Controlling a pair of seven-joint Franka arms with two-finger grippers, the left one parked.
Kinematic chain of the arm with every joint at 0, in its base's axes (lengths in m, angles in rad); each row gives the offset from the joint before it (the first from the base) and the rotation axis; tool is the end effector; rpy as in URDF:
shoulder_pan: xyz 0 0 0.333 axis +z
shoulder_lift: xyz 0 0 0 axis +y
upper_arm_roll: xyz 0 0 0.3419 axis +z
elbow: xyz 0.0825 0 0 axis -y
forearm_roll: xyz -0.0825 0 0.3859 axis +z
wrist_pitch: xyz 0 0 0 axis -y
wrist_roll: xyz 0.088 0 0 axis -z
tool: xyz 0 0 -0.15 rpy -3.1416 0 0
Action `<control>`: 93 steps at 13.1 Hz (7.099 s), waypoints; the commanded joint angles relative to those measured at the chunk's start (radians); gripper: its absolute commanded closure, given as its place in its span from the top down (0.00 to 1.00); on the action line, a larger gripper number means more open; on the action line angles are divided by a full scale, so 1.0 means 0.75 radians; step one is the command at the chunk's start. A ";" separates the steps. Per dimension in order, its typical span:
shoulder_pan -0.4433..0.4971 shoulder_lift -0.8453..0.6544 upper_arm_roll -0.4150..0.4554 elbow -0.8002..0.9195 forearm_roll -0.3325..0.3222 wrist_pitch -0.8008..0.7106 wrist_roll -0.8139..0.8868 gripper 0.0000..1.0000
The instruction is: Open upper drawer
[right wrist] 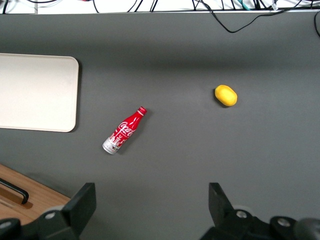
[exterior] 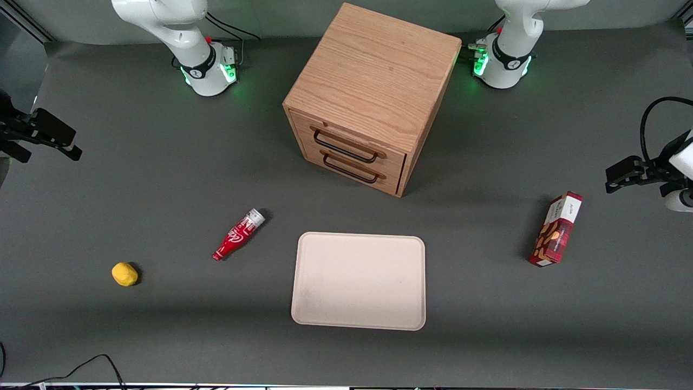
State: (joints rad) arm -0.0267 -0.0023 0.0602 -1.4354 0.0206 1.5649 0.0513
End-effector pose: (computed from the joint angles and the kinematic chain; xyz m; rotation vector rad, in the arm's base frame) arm 0.5592 0.0219 0.6727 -3.1089 0.0254 -0.2036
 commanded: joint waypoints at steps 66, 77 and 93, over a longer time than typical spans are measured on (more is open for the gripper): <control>0.081 0.551 0.799 -0.373 -0.058 0.791 -0.195 1.00; 0.097 0.737 0.758 -0.162 -0.132 0.875 -0.220 1.00; 0.062 0.795 0.634 -0.046 -0.193 0.926 -0.422 1.00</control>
State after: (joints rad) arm 0.0333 0.5923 0.5557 -1.4988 -0.1060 2.2650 -0.2141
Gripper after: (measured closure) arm 0.000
